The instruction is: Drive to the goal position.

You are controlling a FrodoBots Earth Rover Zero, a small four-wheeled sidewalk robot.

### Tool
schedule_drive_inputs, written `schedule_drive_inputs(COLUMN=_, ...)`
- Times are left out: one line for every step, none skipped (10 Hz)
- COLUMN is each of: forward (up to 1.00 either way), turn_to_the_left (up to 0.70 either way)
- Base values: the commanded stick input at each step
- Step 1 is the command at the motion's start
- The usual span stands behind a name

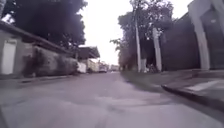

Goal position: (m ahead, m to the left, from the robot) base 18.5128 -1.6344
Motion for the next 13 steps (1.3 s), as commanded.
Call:
schedule_drive_inputs(forward=0.7, turn_to_the_left=-0.11)
schedule_drive_inputs(forward=0.7, turn_to_the_left=-0.03)
schedule_drive_inputs(forward=0.7, turn_to_the_left=-0.35)
schedule_drive_inputs(forward=0.7, turn_to_the_left=-0.34)
schedule_drive_inputs(forward=0.7, turn_to_the_left=-0.2)
schedule_drive_inputs(forward=0.7, turn_to_the_left=-0.06)
schedule_drive_inputs(forward=0.7, turn_to_the_left=0.0)
schedule_drive_inputs(forward=0.7, turn_to_the_left=0.0)
schedule_drive_inputs(forward=0.7, turn_to_the_left=0.0)
schedule_drive_inputs(forward=0.7, turn_to_the_left=0.0)
schedule_drive_inputs(forward=0.7, turn_to_the_left=0.0)
schedule_drive_inputs(forward=0.7, turn_to_the_left=0.0)
schedule_drive_inputs(forward=0.7, turn_to_the_left=0.0)
